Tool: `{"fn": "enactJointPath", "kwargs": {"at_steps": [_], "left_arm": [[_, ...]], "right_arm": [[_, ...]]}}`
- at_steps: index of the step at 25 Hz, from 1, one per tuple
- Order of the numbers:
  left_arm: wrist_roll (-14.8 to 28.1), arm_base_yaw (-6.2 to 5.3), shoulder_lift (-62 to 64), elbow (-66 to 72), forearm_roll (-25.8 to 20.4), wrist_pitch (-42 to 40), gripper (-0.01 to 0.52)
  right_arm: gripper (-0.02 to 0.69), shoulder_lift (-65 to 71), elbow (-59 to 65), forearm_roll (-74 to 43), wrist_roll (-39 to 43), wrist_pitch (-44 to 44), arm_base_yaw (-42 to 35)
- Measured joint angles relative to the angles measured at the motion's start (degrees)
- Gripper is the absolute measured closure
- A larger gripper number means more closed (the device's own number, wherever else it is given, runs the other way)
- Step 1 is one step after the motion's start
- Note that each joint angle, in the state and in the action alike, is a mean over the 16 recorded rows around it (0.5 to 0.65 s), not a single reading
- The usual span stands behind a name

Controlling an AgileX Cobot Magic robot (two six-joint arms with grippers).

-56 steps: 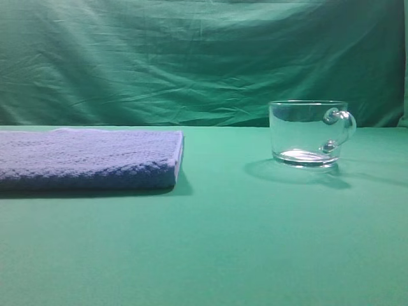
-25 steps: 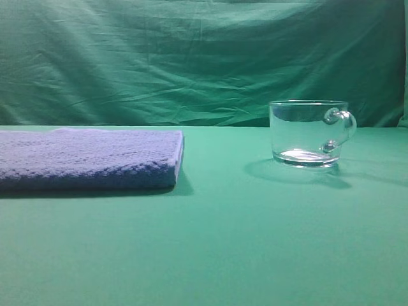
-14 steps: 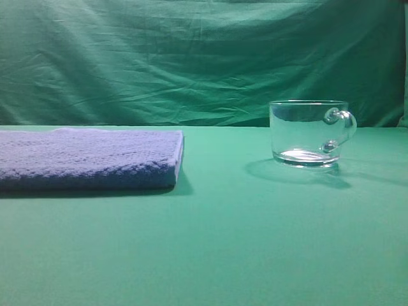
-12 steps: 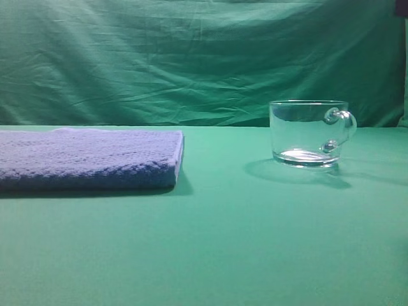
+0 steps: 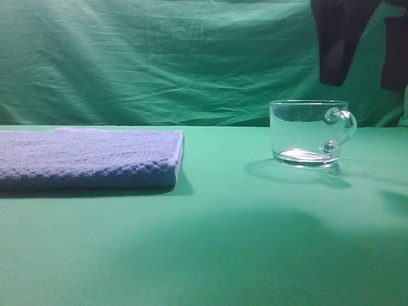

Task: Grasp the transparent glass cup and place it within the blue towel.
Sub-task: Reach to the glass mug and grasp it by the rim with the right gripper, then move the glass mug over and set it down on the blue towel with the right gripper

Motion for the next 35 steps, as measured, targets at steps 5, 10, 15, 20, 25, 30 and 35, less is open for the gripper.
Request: {"fn": "enactJointPath", "kwargs": {"at_steps": [5, 10, 15, 20, 25, 30, 35], "left_arm": [[0.0, 0.0, 0.0, 0.0, 0.0, 0.0, 0.514], [0.0, 0.0, 0.0, 0.0, 0.0, 0.0, 0.514], [0.0, 0.0, 0.0, 0.0, 0.0, 0.0, 0.514], [0.0, 0.0, 0.0, 0.0, 0.0, 0.0, 0.514], [0.0, 0.0, 0.0, 0.0, 0.0, 0.0, 0.514], [0.0, 0.0, 0.0, 0.0, 0.0, 0.0, 0.514], [0.0, 0.0, 0.0, 0.0, 0.0, 0.0, 0.514]], "right_arm": [[0.156, 2.74, -0.04, 0.03, -0.69, -2.7, 0.0], [0.302, 3.98, -0.07, -0.1, -1.44, -4.5, 0.0], [0.441, 4.15, -0.26, -0.38, -2.24, -5.16, 0.0], [0.546, 4.25, -2.09, -0.73, -2.97, -3.61, 0.01], [0.561, 4.42, -7.28, -1.21, -3.47, -0.83, 0.63], [0.561, 4.94, -15.92, -1.57, -3.6, 2.05, 3.25], [0.561, 7.24, -26.45, -1.8, -3.73, 3.42, 8.31]]}}
